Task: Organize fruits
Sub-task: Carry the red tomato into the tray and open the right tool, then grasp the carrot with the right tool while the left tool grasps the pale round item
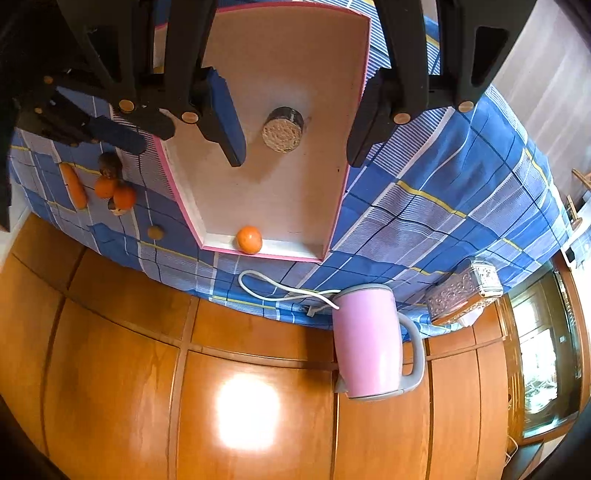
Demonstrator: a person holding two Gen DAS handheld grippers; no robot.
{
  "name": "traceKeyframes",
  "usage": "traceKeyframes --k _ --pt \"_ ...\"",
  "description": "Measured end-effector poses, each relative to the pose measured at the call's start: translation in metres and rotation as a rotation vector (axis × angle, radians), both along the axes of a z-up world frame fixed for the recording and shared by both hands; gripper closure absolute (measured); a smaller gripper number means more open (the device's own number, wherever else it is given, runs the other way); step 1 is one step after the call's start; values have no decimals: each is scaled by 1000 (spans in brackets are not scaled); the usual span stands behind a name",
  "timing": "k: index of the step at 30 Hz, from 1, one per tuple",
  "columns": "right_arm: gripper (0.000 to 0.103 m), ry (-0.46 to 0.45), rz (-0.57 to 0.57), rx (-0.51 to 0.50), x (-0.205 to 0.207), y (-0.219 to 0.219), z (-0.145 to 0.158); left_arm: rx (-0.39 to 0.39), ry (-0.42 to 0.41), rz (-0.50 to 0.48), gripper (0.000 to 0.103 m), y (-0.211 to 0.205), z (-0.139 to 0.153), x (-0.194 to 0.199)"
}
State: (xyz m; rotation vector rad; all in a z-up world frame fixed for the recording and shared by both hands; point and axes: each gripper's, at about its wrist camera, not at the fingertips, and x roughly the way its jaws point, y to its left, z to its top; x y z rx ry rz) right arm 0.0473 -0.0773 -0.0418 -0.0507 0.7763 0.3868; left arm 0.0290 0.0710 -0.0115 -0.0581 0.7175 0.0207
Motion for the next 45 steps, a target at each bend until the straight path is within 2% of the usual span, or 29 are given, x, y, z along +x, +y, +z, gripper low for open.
traceKeyframes --k 11,15,22,37,45 --pt "70 -25 -84 11 -7 -28 2 35 7 -56 45 -24 1 -4" --pt "70 -21 -120 21 -9 -42 1 41 12 -73 42 -31 -1 -6" --pt "70 -12 -201 33 -10 -70 -2 38 36 -139 42 -47 -6 -4" --pt "70 43 -409 44 -12 -148 -21 28 61 -243 42 -80 -2 19" --pt "70 68 -475 54 -15 -177 -29 7 101 -309 42 -106 -4 37"
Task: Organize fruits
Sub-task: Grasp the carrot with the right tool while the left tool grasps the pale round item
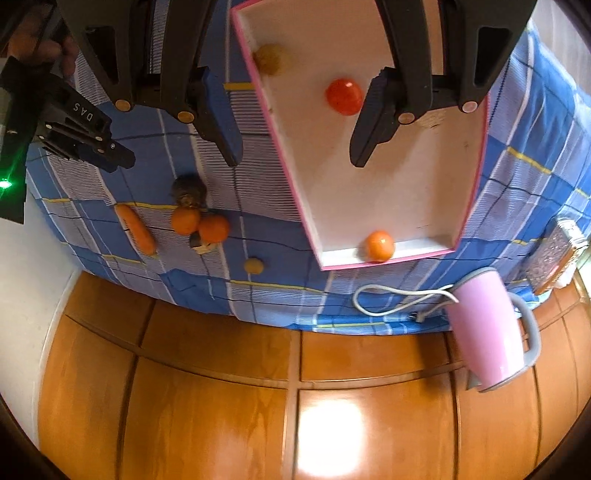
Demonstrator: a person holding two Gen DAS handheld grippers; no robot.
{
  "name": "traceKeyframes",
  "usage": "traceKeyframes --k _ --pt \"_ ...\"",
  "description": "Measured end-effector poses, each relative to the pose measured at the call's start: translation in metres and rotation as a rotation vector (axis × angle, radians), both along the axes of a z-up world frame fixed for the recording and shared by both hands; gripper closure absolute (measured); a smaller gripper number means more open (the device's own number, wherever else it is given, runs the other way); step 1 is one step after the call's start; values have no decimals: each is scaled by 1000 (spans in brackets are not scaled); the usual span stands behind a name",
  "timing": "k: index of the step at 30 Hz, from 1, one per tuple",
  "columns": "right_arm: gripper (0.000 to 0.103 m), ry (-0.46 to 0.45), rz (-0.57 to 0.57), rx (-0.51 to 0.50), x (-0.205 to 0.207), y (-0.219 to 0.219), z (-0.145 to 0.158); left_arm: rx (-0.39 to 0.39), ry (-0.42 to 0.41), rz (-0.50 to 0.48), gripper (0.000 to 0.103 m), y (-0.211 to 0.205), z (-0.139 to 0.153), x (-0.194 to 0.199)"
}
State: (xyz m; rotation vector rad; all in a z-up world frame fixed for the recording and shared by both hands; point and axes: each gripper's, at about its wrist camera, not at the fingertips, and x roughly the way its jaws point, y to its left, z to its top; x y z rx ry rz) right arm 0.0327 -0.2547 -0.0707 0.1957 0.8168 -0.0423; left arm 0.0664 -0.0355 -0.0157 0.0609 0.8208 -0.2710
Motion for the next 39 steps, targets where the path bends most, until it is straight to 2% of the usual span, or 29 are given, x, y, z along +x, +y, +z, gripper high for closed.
traceKeyframes --k 11,22,29,30,33,39 --pt "70 2 -58 -5 7 -33 -1 -17 48 -31 43 -25 0 41" --pt "70 -61 -65 -66 56 -67 17 -49 92 -43 43 -46 -7 73" --pt "70 31 -30 -102 107 -75 -8 -67 133 -58 43 -54 -15 96" --pt "67 31 -32 -110 109 -75 -10 -73 141 -58 44 -55 -16 101" --pt "78 15 -37 -133 111 -74 -14 -86 158 -60 54 -58 -17 116" --pt "77 18 -21 -94 113 -80 -17 -113 204 -33 54 -64 -26 151"
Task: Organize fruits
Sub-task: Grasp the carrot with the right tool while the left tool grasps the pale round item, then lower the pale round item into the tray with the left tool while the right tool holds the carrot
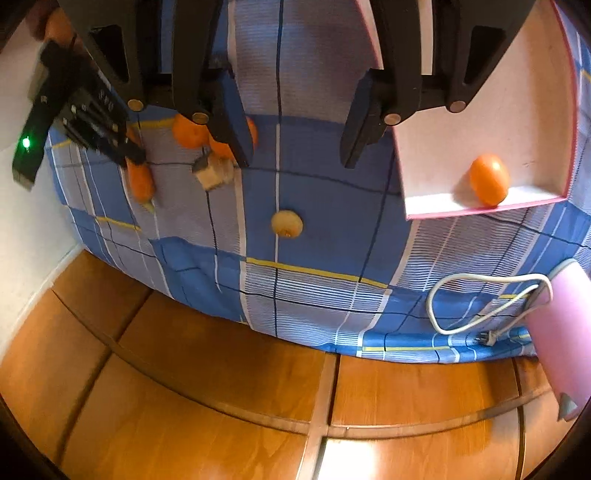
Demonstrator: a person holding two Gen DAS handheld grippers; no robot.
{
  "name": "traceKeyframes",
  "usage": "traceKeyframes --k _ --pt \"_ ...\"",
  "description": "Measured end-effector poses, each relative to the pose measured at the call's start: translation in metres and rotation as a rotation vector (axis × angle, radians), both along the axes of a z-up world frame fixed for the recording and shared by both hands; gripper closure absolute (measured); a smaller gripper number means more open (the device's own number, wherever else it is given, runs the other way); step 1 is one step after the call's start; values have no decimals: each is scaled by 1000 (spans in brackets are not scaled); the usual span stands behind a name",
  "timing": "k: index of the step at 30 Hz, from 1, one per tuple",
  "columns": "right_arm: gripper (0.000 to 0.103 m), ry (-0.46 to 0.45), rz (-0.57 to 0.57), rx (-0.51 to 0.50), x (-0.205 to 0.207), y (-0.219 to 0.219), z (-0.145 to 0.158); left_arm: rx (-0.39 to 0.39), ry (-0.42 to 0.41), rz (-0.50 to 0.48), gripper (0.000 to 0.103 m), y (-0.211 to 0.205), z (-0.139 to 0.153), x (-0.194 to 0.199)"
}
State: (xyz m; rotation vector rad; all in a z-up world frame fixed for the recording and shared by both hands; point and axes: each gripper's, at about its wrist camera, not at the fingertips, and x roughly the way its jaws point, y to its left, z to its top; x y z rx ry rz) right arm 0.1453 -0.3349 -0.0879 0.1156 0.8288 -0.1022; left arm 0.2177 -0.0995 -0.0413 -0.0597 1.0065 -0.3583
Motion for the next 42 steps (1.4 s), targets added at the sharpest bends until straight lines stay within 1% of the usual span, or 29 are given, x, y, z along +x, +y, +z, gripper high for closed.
traceKeyframes --k 3,6,8,11,17,19,22,23,24,31,38,40,42 --pt "77 29 1 18 4 -2 -6 21 -5 6 54 -7 -4 15" --pt "77 24 0 20 3 -1 -6 52 2 3 54 -16 -12 30" --pt "77 23 0 21 3 -1 -6 57 8 -1 54 -23 -16 37" --pt "75 21 4 21 3 0 -7 87 -5 -9 54 -34 -21 48" --pt "74 17 6 19 3 1 -8 98 27 9 54 -41 -38 71" --pt "73 14 7 21 2 1 -8 83 46 19 54 -42 -43 77" --pt "73 11 8 32 2 -1 -8 94 47 24 55 -45 -49 81" --pt "73 11 8 30 2 0 -9 100 35 24 62 -46 -50 80" --pt "73 11 8 27 2 0 -9 103 28 19 74 -47 -50 79" --pt "74 13 6 22 2 0 -7 95 15 -3 74 -43 -42 63" --pt "73 23 3 16 8 3 -7 85 -24 -15 74 -30 -14 20" --pt "76 23 6 7 8 4 -7 64 -35 -13 74 -24 -5 8" --pt "76 26 6 2 8 6 -7 56 -49 -12 74 -16 3 -7"
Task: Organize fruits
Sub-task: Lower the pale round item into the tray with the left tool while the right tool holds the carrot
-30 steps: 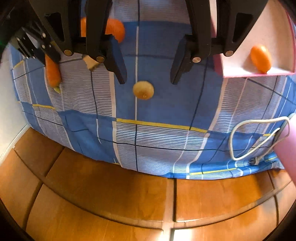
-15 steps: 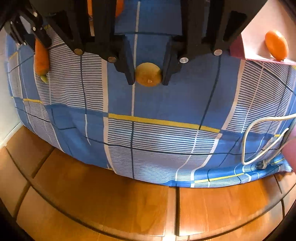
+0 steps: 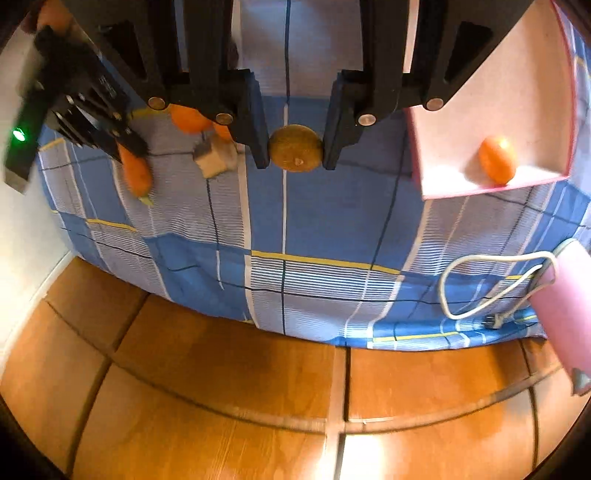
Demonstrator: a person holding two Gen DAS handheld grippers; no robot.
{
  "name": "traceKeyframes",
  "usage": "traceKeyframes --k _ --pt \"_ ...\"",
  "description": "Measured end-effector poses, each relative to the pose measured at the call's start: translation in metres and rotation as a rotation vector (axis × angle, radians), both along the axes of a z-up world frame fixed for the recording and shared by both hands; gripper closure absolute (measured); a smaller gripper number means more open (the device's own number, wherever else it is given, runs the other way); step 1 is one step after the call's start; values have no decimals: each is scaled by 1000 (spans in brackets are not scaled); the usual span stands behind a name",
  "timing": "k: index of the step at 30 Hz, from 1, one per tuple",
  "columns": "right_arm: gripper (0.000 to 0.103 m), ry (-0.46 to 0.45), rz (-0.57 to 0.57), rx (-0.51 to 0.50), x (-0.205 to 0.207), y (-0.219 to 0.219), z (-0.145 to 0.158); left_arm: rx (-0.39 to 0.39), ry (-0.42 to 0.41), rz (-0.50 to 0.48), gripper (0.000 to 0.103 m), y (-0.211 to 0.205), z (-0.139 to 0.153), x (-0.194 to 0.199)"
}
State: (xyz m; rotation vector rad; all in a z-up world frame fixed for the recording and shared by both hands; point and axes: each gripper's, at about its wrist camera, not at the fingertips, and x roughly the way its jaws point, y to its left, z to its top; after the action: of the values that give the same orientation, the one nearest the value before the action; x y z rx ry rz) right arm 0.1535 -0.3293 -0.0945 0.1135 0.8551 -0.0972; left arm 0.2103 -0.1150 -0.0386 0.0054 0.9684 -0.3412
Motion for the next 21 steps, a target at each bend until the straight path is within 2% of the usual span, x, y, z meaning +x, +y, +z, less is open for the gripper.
traceKeyframes --k 5,9,17,21 --pt "76 18 18 28 -10 5 0 -9 -29 20 74 26 11 -33" --pt "76 34 50 42 -23 12 0 -43 -21 76 74 66 14 -57" --pt "77 76 68 26 -29 19 -1 -50 -7 242 74 158 4 -109" --pt "78 72 61 -27 -36 29 -2 -53 18 305 74 190 -11 -125"
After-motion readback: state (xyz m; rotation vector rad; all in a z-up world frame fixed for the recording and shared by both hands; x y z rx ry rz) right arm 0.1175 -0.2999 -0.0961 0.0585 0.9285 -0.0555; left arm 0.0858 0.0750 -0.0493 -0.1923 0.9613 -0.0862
